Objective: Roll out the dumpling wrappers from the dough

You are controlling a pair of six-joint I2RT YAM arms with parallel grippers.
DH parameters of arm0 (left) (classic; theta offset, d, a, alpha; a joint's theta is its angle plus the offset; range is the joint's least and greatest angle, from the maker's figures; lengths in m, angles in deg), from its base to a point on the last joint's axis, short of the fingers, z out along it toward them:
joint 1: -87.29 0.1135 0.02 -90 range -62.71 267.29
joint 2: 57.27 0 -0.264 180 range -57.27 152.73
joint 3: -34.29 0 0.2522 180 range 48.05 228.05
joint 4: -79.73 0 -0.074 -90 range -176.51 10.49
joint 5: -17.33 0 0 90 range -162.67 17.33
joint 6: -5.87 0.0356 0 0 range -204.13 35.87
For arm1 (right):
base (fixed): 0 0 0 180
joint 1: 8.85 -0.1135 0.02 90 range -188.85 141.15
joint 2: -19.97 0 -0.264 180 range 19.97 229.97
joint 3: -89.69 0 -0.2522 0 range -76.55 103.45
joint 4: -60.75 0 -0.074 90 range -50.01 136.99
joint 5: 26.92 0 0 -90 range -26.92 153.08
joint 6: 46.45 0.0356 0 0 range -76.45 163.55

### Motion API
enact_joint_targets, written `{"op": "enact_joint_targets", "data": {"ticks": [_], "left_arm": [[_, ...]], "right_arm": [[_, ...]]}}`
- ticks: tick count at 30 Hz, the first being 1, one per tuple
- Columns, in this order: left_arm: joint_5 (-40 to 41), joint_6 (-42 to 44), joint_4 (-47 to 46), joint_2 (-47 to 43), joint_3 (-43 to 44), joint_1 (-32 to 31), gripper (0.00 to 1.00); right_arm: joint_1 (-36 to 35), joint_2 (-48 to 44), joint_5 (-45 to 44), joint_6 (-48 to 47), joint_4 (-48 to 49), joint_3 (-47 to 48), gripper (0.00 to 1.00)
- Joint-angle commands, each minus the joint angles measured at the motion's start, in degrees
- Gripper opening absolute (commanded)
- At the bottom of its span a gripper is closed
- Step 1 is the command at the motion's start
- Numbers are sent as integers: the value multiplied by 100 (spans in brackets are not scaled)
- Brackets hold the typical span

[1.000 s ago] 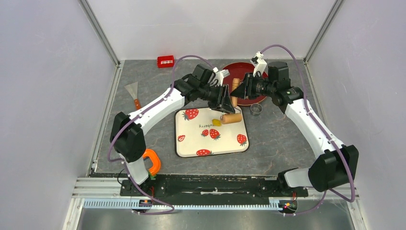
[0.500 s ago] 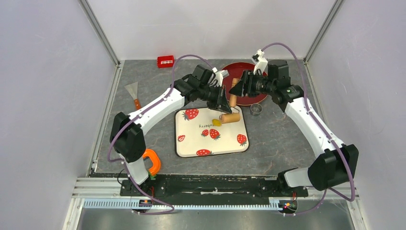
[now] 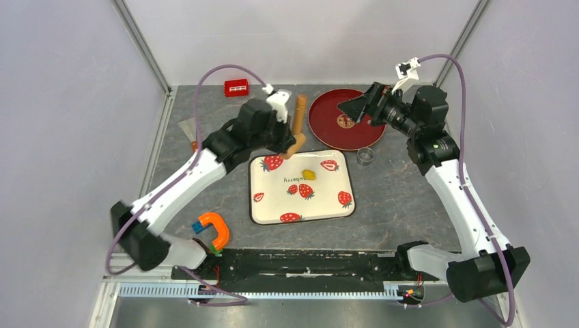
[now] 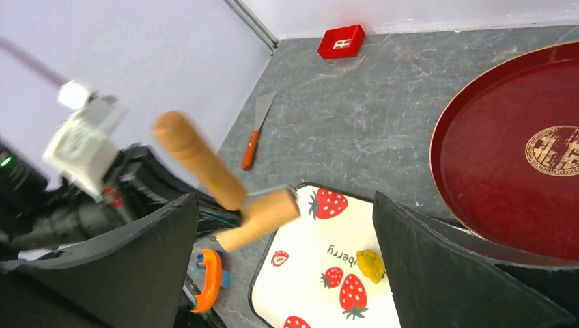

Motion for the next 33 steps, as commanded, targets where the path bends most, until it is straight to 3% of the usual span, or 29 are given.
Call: {"op": "enact_joint_targets", "data": {"ticks": [1,8,19,26,33], "left_arm": [[1300,1548,-1553,-1267,-1130,-16,2],[1854,2916,-3915,-3068,-3382,-16,2],[1907,4618,-3358,-3267,-3380,-132,2],[3888,6401,-3525,-2342,-2863,-969,2],[6025,8071,-5671,-1228,-2755,-1631,2]], "right_arm": [[146,28,280,723,606,-286,98],[143,237,669,1006,615,-239,98],[53,520,714,1161,83,21,98],[-271,696,544,1546,120,294,98],[-707,1081,587,2044,526,730,98]]}}
